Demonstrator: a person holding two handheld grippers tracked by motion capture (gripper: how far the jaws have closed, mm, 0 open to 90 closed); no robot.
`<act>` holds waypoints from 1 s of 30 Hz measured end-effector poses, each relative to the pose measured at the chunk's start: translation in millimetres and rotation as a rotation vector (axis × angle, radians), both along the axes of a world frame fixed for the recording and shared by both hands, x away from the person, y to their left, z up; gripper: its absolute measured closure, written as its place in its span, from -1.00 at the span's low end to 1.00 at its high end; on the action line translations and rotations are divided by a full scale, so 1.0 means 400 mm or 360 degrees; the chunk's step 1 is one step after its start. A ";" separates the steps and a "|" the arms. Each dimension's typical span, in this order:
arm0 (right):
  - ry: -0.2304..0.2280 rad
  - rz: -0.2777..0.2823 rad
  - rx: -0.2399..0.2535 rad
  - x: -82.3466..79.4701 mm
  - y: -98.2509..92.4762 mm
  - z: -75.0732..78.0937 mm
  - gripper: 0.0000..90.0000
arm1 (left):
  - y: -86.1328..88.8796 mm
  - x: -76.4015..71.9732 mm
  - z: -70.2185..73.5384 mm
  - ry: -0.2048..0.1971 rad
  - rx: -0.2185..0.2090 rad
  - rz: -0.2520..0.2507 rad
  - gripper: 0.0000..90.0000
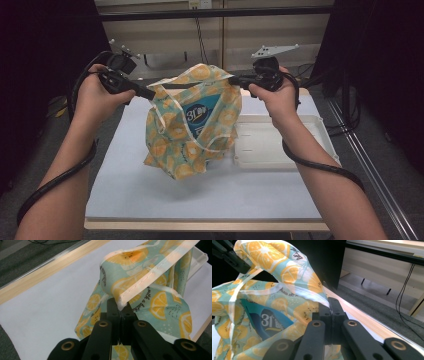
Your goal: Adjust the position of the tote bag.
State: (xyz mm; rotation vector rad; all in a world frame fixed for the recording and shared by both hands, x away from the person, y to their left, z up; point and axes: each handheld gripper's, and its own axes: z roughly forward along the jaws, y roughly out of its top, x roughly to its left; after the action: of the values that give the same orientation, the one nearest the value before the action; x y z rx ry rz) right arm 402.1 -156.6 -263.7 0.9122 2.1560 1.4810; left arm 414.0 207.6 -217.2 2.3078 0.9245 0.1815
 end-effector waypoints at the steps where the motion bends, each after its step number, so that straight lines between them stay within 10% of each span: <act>1: 0.0007 -0.0003 -0.0003 0.003 0.000 -0.003 1.00 | 0.001 0.003 -0.002 0.0002 0.0003 0.0002 0.98; 14: 0.0121 0.0001 -0.0073 0.028 0.005 -0.101 1.00 | -0.009 0.010 -0.062 0.0076 0.0025 -0.0017 0.95; 30: 0.0096 -0.0001 -0.0117 -0.001 -0.005 -0.095 1.00 | -0.072 -0.039 -0.009 -0.0130 -0.0119 -0.0070 -0.09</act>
State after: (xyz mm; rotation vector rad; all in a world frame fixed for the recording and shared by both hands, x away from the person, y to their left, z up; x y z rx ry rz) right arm 401.5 -158.4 -301.6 0.9432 2.2372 1.3805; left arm 398.5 178.7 -220.7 2.2331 0.8254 0.2171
